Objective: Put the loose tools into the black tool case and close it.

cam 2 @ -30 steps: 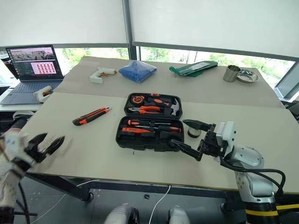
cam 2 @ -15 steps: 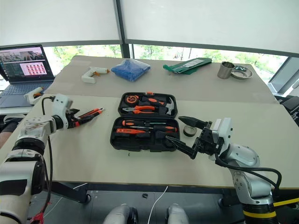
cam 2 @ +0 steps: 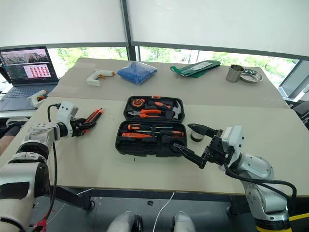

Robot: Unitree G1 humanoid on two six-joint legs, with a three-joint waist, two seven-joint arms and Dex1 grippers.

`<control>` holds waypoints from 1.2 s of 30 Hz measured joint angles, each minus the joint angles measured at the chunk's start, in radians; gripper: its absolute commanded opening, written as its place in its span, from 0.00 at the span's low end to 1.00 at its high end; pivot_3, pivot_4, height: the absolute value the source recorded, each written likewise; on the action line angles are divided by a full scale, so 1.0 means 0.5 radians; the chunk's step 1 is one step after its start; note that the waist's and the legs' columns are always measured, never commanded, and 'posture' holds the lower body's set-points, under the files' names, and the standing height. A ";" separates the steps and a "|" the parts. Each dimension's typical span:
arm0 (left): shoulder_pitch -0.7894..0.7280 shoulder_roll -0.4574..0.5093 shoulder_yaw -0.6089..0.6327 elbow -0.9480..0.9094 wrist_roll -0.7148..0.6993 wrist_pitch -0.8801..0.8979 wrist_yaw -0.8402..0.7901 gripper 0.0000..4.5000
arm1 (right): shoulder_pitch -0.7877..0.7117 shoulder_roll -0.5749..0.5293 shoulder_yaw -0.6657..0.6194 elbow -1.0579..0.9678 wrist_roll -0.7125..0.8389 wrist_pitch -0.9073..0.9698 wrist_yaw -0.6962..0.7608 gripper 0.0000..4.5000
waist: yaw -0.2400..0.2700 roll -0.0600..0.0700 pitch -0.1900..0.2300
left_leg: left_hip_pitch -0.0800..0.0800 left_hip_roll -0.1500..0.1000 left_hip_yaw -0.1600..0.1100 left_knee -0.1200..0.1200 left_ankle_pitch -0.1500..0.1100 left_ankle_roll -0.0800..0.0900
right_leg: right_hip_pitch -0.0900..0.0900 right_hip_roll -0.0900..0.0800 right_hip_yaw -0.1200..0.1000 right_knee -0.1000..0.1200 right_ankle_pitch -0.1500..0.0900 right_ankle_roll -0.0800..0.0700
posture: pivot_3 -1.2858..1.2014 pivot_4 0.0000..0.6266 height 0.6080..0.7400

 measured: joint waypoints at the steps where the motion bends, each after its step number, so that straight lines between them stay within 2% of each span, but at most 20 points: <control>1: 0.018 -0.013 0.048 -0.007 -0.048 -0.037 -0.078 0.39 | 0.003 -0.006 0.000 0.000 0.000 0.000 0.002 1.00 | 0.002 0.000 0.000 | -0.001 0.000 0.000 0.000 0.000 0.000 | -0.001 0.000 0.000 0.000 0.000 0.000 | 0.52 0.24 0.99; 4: 0.060 -0.091 0.156 -0.145 -0.244 -0.163 -0.535 0.39 | 0.007 -0.025 -0.004 0.001 0.000 0.000 0.023 1.00 | 0.018 -0.004 0.003 | -0.013 0.000 -0.002 0.006 0.000 0.000 | -0.007 0.000 -0.005 0.000 0.000 -0.001 | 0.52 0.24 0.99; 8: 0.105 -0.112 0.082 -0.638 -0.342 -0.186 -0.973 0.39 | 0.023 -0.065 -0.021 0.009 0.001 0.000 0.059 1.00 | 0.017 -0.005 0.003 | -0.014 -0.001 -0.001 0.008 -0.001 0.002 | -0.005 0.000 -0.004 0.000 0.000 0.000 | 0.52 0.24 0.99; 12: 0.326 -0.125 -0.206 -1.418 -0.398 0.043 -1.224 0.39 | 0.015 -0.094 -0.041 0.051 0.017 0.000 0.122 1.00 | 0.015 -0.005 0.003 | -0.012 -0.001 -0.002 0.008 -0.001 0.002 | -0.004 0.001 -0.003 0.001 0.000 0.000 | 0.52 0.24 0.99; 15: 0.445 -0.124 -0.407 -1.646 -0.263 0.034 -1.220 0.39 | 0.000 -0.095 -0.043 0.095 0.024 0.000 0.137 1.00 | 0.010 -0.005 0.003 | -0.010 -0.001 -0.003 0.008 0.001 0.000 | -0.004 0.003 -0.001 0.002 0.000 0.000 | 0.52 0.24 0.99; 20: 0.465 -0.152 -0.642 -1.704 0.022 -0.095 -1.024 0.39 | -0.043 -0.094 -0.040 0.120 0.024 -0.002 0.158 1.00 | 0.017 -0.005 0.003 | -0.010 0.000 -0.006 0.008 0.004 0.000 | -0.004 0.004 -0.001 0.003 0.001 0.000 | 0.52 0.24 0.99; 25: 0.442 -0.279 -0.696 -1.702 0.065 -0.093 -0.887 0.39 | -0.016 -0.084 -0.037 0.107 0.025 -0.002 0.147 1.00 | 0.024 -0.005 0.003 | -0.010 -0.001 -0.006 0.008 0.003 0.002 | -0.004 0.003 -0.001 0.002 0.002 -0.001 | 0.52 0.24 0.99; 33: 0.355 -0.311 -0.838 -1.620 0.147 -0.219 -0.900 0.39 | 0.041 -0.077 -0.040 0.081 0.035 -0.002 0.124 1.00 | 0.020 -0.005 0.003 | -0.010 -0.001 -0.006 0.009 0.003 0.002 | -0.003 0.003 -0.001 0.002 0.002 -0.001 | 0.52 0.24 0.99; 36: 0.301 -0.318 -0.879 -1.546 0.190 -0.266 -0.900 0.39 | 0.092 -0.139 -0.043 0.079 0.036 0.002 0.156 1.00 | 0.020 -0.005 0.003 | -0.010 -0.001 -0.006 0.010 0.003 0.002 | -0.003 0.003 -0.001 0.002 0.002 0.000 | 0.52 0.24 0.99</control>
